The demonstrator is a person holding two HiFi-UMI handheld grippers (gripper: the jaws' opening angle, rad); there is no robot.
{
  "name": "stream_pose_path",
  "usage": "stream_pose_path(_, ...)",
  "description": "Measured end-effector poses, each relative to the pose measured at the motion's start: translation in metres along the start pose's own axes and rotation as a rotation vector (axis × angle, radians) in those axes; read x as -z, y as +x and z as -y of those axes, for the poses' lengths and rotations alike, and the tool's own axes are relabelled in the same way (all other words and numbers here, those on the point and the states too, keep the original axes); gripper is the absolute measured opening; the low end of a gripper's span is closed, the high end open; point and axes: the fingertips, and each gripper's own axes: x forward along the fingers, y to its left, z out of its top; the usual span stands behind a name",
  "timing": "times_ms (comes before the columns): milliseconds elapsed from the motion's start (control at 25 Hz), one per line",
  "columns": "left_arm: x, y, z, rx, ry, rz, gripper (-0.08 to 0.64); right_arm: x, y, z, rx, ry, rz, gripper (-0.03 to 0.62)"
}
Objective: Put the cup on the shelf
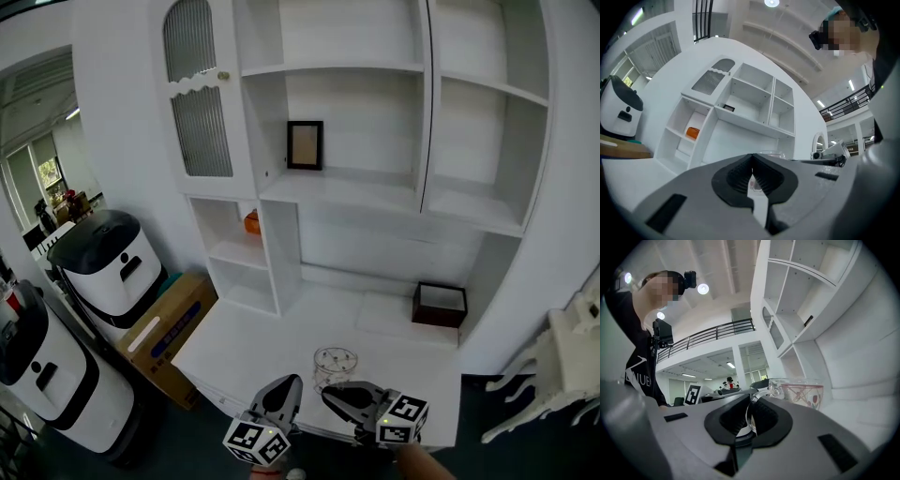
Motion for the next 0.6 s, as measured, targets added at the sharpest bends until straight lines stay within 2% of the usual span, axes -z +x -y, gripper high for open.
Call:
stream_pose_path(200,-0.018,0.029,-0.039,0.063,0.011,-0.035,0.008,-0.022,0.043,0.028,0.057,-0.041,0.039,0.011)
stream_pose_path(400,-0.038,0.062,-0.073,0.125,-0.012,-0.084,0.008,-0.047,0.077,0.052,0.14,-0.074,0.077,0.011)
stream_pose_path(600,-0.063,0.09,-0.081,0.251,-0.037,-0.095,0.008,-0.074,0.095,0.071,0.245,-0.109,0.095,0.011)
